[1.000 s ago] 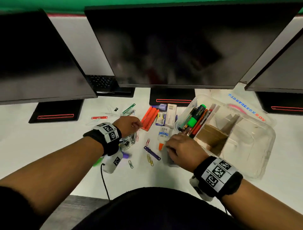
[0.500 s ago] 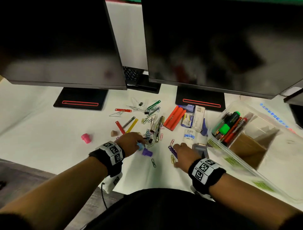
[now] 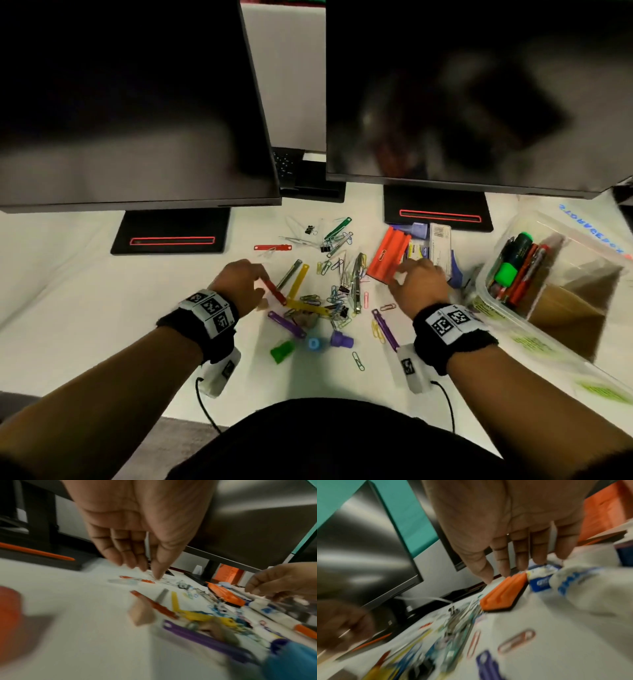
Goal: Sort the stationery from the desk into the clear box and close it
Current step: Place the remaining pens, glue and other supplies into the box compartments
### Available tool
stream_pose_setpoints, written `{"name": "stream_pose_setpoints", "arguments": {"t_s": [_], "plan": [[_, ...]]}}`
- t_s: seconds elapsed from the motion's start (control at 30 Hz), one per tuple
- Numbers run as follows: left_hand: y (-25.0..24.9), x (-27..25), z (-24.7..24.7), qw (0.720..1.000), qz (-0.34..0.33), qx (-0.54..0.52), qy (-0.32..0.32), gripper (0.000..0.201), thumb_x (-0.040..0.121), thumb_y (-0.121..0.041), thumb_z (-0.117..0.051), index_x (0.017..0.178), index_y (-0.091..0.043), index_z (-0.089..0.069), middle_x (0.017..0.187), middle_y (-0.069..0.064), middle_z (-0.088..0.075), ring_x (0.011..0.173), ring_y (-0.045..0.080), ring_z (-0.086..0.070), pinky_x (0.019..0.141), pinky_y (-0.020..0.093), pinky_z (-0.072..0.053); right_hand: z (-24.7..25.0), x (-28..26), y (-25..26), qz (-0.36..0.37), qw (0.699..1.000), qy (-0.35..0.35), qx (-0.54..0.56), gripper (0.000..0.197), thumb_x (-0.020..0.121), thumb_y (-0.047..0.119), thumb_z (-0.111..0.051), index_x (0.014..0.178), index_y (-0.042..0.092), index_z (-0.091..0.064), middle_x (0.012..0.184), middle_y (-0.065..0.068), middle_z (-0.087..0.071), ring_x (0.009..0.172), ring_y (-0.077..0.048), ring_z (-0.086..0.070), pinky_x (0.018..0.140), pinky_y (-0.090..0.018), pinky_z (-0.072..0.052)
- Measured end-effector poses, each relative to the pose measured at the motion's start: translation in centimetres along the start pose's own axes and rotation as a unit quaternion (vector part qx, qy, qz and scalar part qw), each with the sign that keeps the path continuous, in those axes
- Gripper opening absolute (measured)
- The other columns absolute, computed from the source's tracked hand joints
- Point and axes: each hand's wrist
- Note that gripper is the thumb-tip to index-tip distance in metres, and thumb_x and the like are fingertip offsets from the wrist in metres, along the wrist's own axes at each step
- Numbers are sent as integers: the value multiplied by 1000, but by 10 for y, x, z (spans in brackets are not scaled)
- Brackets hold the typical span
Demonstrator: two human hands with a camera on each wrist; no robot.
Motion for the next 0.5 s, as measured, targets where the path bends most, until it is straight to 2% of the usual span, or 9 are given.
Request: {"name": "stream_pose_setpoints", "arguments": {"t_s": [0.07, 0.13, 0.23, 0.3, 0.37, 0.43, 0.5], "plan": [[26, 1, 11, 993, 86, 63, 46, 51, 81, -40, -64, 126, -20, -49, 126, 10, -51, 119, 28, -51, 99, 36, -42, 11, 5, 0, -78, 996, 35, -38, 41, 83, 37, -58, 120, 21, -58, 129, -11, -51, 120, -36, -45, 98, -46, -42], [50, 0, 17, 976, 159, 106, 102, 78, 73, -54, -69, 134, -18, -38, 132, 12, -44, 122, 32, -48, 99, 40, -42, 17, 4, -2, -122, 984, 88, -91, 48, 82, 36, -56, 128, 21, -49, 133, -11, -45, 126, -36, -39, 100, -51, -41], [72, -4, 15, 958, 208, 114, 161, 97, 62, -61, -74, 137, -17, -31, 133, 13, -42, 121, 33, -50, 98, 42, -43, 13, -6, -6, -154, 969, 140, -130, 57, 81, 37, -54, 134, 20, -40, 139, -12, -37, 130, -38, -33, 102, -57, -38], [77, -3, 10, 957, 209, 98, 178, 97, 58, -56, -80, 132, -15, -32, 127, 12, -51, 112, 33, -57, 94, 42, -48, 8, -16, -10, -176, 961, 159, -145, 58, 82, 36, -54, 135, 21, -37, 143, -13, -32, 132, -38, -32, 103, -61, -35], [73, 1, 4, 967, 182, 55, 169, 88, 60, -43, -84, 125, -11, -34, 116, 12, -60, 100, 33, -64, 87, 41, -53, 5, -25, -16, -205, 955, 154, -149, 55, 84, 32, -53, 136, 23, -36, 146, -12, -29, 135, -37, -29, 103, -66, -31], [63, 5, -1, 976, 149, 24, 158, 77, 65, -31, -83, 121, -9, -35, 112, 12, -64, 99, 34, -66, 83, 38, -53, 4, -32, -21, -217, 953, 147, -151, 50, 89, 29, -48, 137, 23, -35, 148, -13, -24, 138, -36, -24, 102, -70, -28], [48, 9, -3, 982, 114, 11, 150, 70, 68, -26, -81, 120, -9, -38, 112, 12, -63, 102, 33, -63, 81, 36, -50, 1, -38, -24, -216, 953, 148, -153, 47, 93, 30, -43, 138, 22, -35, 149, -13, -23, 138, -35, -21, 100, -74, -27]]}}
Point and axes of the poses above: each hand's wrist, its own x-axis towards the middle knuckle, its own z-axis out of the back of the hand, y = z × x
